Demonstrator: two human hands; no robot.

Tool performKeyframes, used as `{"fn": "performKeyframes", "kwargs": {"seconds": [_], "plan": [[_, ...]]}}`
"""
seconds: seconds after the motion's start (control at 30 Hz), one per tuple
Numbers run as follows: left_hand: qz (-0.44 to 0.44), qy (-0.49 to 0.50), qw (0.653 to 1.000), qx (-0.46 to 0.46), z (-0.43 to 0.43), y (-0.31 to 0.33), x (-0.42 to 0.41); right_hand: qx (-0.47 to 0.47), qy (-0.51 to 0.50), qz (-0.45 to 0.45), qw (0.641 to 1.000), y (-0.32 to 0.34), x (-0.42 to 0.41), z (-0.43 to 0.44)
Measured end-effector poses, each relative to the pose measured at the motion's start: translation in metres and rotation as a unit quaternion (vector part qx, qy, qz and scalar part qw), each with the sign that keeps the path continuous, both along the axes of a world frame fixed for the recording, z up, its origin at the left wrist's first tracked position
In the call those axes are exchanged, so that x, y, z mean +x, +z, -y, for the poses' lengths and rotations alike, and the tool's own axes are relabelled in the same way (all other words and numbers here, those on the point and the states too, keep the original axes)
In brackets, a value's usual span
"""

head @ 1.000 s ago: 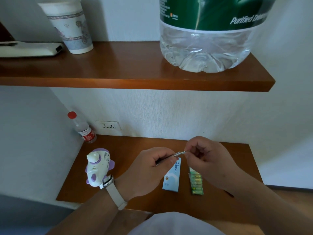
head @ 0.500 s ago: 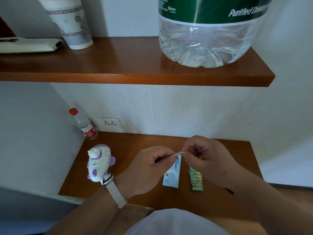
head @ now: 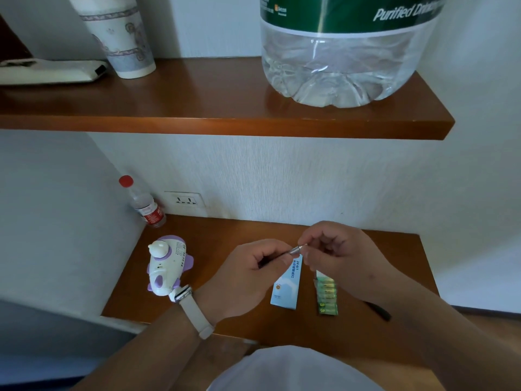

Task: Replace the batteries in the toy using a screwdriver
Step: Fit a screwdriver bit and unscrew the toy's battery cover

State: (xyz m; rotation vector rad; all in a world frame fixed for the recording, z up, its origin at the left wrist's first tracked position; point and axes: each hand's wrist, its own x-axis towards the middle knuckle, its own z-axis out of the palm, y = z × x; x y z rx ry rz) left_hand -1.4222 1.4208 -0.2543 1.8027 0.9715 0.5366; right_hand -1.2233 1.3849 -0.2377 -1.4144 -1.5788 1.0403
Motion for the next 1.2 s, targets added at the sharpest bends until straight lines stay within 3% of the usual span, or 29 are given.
{"fn": "performKeyframes", "kwargs": {"seconds": [0.17,0.3,0.47,0.73,0.9,1.03,1.2], "plan": [[0.030,0.061,0.998,-0.017,0.002,0.001,0.006,-0.025,-0.017,-0.053,0.998,-0.009,0.003,-0.007],[0.059,0.127,0.990,-0.029,0.006,0.001,0.011,-0.048,-0.012,-0.033,0.998,-0.022,0.002,-0.010],[0.060,0.218,0.974,-0.001,0.013,-0.007,0.012,-0.056,0.037,0.002,0.998,-0.040,-0.014,-0.010],[0.110,0.336,0.933,-0.068,0.020,-0.020,-0.007,-0.071,0.113,-0.013,0.991,-0.049,-0.052,-0.012],[0.142,0.359,0.919,-0.080,0.007,-0.030,-0.037,-0.086,0.092,-0.007,0.992,-0.051,-0.086,-0.021],[0.152,0.339,0.923,-0.104,-0.006,-0.038,-0.076,-0.100,0.060,0.041,0.992,-0.058,-0.130,-0.033],[0.138,0.295,0.935,-0.140,-0.029,-0.054,-0.144,-0.124,0.052,0.039,0.990,-0.071,-0.192,-0.048]]}}
